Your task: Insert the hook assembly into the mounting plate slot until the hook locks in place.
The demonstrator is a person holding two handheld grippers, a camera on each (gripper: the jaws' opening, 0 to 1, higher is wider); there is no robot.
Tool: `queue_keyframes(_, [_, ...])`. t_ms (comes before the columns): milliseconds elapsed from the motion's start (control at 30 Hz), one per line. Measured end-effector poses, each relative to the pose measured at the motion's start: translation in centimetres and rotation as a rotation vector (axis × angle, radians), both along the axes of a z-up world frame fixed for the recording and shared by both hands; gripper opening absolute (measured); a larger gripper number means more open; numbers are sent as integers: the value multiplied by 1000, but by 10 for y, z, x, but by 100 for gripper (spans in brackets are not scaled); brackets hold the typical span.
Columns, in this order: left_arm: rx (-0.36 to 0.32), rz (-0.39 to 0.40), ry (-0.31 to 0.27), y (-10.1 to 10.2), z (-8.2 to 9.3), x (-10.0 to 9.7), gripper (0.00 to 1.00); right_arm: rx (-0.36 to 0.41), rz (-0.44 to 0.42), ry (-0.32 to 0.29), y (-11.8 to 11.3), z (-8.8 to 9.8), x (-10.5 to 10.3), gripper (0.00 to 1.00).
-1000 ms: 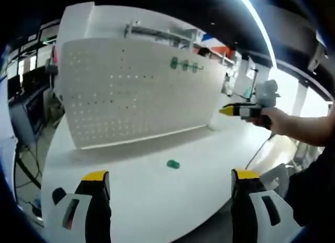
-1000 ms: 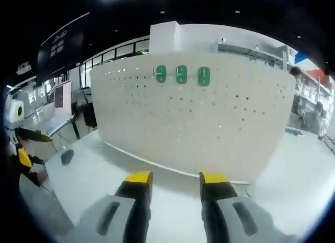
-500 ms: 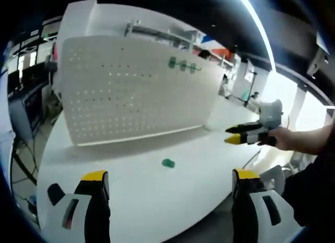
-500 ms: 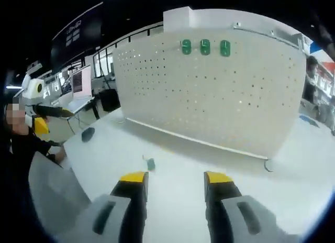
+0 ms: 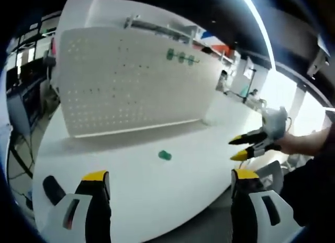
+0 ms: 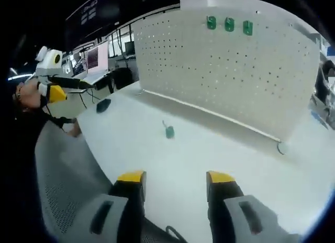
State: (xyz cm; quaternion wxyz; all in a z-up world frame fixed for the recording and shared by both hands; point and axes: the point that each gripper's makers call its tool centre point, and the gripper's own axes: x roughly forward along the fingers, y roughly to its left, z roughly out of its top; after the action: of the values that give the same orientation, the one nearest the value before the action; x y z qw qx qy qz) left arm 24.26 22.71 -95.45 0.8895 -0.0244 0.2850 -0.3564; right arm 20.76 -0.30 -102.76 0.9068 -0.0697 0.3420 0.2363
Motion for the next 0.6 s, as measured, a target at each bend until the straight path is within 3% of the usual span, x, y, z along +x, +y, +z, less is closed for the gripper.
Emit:
queue_keyframes(333, [-1, 9, 64, 2, -20, -9, 97, -31, 28, 60, -2, -16, -15, 40])
queue_keyframes(600, [3, -1, 79, 0, -24, -8, 97, -26, 86, 83, 18, -24, -2, 37])
